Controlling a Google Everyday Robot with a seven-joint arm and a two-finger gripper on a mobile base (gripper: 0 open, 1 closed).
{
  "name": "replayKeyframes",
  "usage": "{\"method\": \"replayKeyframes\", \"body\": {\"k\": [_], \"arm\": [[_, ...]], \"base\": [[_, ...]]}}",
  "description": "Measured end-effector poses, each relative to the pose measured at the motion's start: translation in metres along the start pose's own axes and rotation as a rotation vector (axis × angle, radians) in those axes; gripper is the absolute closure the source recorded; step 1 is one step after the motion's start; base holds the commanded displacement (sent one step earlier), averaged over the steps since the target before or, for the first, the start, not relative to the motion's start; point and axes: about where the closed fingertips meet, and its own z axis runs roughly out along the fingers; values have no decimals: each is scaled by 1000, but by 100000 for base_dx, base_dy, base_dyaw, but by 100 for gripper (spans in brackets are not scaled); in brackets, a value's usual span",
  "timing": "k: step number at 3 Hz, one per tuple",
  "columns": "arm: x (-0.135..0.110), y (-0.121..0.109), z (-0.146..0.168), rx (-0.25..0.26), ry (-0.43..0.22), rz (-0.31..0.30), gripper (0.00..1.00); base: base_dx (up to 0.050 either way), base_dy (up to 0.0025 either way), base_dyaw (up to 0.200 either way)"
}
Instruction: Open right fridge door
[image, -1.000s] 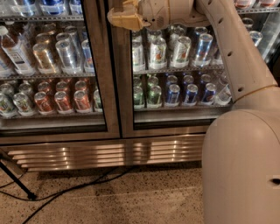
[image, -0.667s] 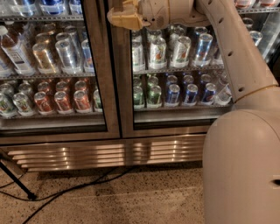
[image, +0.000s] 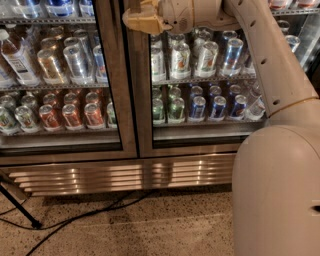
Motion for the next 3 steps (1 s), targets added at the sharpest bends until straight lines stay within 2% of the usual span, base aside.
{"method": "replayKeyframes", "body": {"k": [2, 3], "arm": [[0, -1, 0, 4, -1, 2, 100], [0, -1, 0, 4, -1, 2, 81]], "base": [[0, 0, 0], [0, 0, 0]]}}
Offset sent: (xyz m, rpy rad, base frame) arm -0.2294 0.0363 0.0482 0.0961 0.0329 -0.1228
